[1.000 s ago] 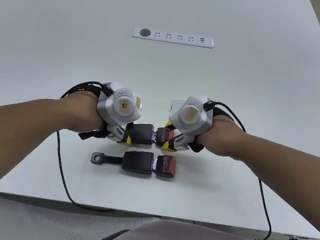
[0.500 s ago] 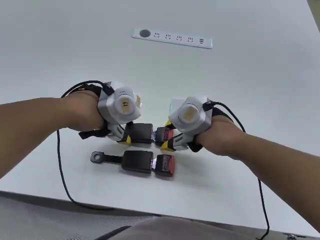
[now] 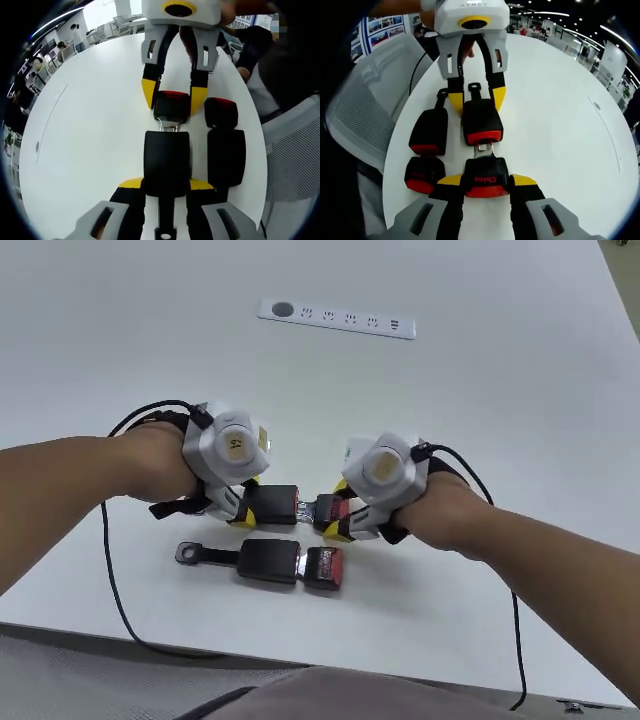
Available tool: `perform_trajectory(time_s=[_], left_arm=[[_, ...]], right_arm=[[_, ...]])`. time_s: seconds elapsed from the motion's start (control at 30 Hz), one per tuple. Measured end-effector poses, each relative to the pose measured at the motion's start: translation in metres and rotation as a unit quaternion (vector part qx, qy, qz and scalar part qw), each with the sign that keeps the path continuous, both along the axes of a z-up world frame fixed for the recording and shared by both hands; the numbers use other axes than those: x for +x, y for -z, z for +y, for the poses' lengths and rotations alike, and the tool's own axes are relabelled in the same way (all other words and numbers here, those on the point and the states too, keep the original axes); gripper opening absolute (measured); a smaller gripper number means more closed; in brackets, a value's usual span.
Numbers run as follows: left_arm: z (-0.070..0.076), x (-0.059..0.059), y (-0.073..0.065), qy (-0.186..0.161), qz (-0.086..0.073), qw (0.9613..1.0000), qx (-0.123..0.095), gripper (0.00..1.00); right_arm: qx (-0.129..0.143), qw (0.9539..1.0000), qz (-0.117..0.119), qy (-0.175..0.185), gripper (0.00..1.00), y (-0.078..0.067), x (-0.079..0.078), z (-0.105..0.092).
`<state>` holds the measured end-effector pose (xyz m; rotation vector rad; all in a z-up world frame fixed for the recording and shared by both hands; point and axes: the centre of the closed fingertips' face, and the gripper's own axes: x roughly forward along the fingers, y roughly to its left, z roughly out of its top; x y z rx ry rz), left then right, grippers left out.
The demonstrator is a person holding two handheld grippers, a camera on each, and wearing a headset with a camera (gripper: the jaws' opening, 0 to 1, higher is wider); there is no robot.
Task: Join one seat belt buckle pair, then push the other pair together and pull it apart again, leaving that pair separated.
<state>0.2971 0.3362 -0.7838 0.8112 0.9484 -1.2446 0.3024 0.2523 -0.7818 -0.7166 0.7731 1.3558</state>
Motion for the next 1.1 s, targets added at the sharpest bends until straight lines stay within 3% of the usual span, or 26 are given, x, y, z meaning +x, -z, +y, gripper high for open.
perform_trajectory(time_s=[0.3,0.77,0.8,1.1], left_arm=[[0.0,0.0,0.001,0.0,0.0,1.0,0.006,0.31],[0.002,0.002,0.001,0.004,0.0,1.0,0.001,0.32],[0.002,0.003,0.002,0.003,0.0,1.0,0.001,0.32],[0.003,0.004,0.003,0.003,-0.001,1.0,0.001,0.32]], right_arm=[[-0.002,0.9998,-0.001,0.018,0.33,-0.001,-0.001,-0.019],[-0.027,0.9985,-0.005,0.047,0.33,-0.002,-0.005,-0.088],[-0.03,0.9982,-0.006,0.051,0.33,-0.001,0.001,-0.095],[-0.052,0.9974,-0.006,0.051,0.33,0.0,-0.002,-0.126]])
